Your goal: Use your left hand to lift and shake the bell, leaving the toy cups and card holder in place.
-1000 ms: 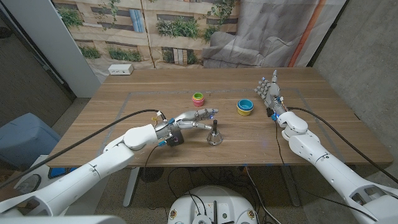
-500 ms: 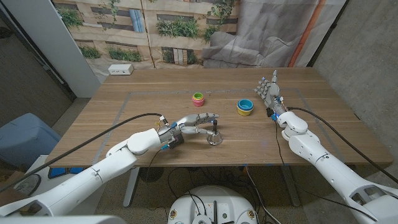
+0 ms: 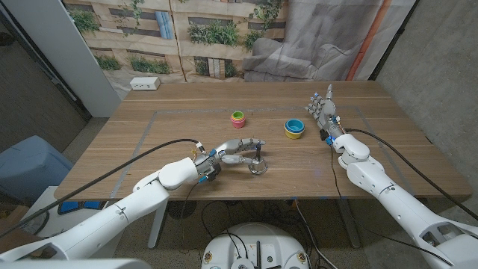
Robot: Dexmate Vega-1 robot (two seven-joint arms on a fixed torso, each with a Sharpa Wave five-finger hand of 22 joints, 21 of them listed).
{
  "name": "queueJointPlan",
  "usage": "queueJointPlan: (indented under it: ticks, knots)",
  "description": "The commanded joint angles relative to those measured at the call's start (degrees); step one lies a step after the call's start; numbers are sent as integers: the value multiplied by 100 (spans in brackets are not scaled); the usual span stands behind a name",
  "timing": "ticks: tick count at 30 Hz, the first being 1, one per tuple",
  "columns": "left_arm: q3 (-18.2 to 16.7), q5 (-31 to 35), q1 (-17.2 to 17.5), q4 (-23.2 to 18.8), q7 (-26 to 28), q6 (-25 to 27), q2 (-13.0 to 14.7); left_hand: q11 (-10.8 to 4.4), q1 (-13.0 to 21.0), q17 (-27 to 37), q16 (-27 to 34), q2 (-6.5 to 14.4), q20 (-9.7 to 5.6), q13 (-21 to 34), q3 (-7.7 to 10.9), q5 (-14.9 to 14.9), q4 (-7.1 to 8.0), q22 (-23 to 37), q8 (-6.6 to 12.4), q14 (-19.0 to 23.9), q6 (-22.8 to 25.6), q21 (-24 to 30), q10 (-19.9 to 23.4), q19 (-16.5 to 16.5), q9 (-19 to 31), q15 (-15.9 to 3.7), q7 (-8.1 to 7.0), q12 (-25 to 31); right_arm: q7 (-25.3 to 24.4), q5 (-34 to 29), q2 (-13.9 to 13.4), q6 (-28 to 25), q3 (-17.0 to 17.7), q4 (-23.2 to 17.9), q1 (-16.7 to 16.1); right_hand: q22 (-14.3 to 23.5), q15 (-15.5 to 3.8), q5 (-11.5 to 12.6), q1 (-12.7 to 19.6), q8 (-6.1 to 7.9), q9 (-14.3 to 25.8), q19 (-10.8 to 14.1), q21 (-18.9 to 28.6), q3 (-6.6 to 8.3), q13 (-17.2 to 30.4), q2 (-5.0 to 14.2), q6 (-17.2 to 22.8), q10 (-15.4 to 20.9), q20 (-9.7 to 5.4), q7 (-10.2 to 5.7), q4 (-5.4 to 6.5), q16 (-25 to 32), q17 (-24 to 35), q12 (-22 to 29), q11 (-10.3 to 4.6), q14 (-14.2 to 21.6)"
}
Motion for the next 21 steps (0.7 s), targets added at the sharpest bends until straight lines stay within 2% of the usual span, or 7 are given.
queueJointPlan:
  ticks: [1, 8, 11, 18, 21]
  knots:
    - [3, 237, 139, -58, 468, 41, -114, -20, 176, 12, 37, 19, -129, 10, -130, 4, 8, 19, 74, 323, 294, 40, 256, 227, 37, -496, -16, 44, 10, 6, 0, 3, 0, 4, 2, 18, -1, 37, 17, 28, 18, 37, 32, -35, 11, 557, -70, -54, -1, -1, -6, 19, 26, 25, -22, -19]
    - [-139, 543, 329, -120, 1060, -19, -161, -124, 422, 14, 41, 64, -176, 12, -407, 1, 30, 27, 121, 861, 886, 50, 898, 553, 46, -605, -40, 92, 17, 7, 2, 7, 0, 18, 9, 18, -6, 38, 17, 33, 18, 33, 30, -35, 11, 557, -60, -46, -1, 3, -7, 19, 26, 28, -20, -20]
    - [-179, 528, 393, -121, 1204, 34, -209, -136, 464, 13, 28, 72, -208, 12, -437, 3, 26, 27, 126, 896, 967, 58, 957, 616, 46, -622, -47, 87, 17, 7, 2, 8, 0, 18, 9, 18, -5, 38, 17, 33, 18, 33, 31, -35, 11, 557, -59, -49, 0, 4, -6, 19, 26, 27, -22, -19]
    - [-184, 622, 418, -88, 1407, 14, -304, -159, 616, 13, 16, 114, -186, 12, -563, 2, 35, 28, 121, 1104, 1275, 54, 1324, 769, 37, -613, -3, 111, 17, 9, -3, 6, 3, 13, 5, 18, -13, 38, 17, 33, 18, 34, 31, -35, 11, 556, -59, -53, -5, 2, -7, 20, 26, 25, -23, -18]
    - [-158, 591, 389, -65, 1379, 44, -339, -181, 723, 15, 22, 150, -237, 11, -645, 2, 36, 29, 125, 1273, 1532, 40, 1597, 837, 32, -653, 11, 134, 16, 9, -3, 5, 3, 10, 3, 18, -4, 38, 17, 33, 18, 33, 30, -35, 11, 556, -58, -53, -3, 3, -7, 21, 26, 25, -21, -13]
